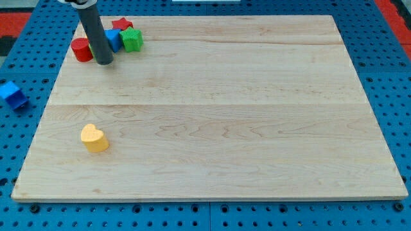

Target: Move the yellow heart upwards

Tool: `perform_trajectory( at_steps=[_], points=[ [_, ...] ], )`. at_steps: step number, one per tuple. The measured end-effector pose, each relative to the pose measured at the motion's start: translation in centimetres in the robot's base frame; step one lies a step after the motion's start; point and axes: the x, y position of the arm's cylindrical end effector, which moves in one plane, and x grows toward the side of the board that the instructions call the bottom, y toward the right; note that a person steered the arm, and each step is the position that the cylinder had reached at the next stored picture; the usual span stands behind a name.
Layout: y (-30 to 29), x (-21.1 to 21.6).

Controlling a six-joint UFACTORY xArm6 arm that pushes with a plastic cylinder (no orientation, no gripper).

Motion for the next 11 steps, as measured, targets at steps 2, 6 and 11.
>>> perform_trajectory(
  at_steps=[2, 6, 11],
  points=[
    [5.4, 3.7],
    [7.3, 27.3],
    [0.4, 20.0]
  ],
)
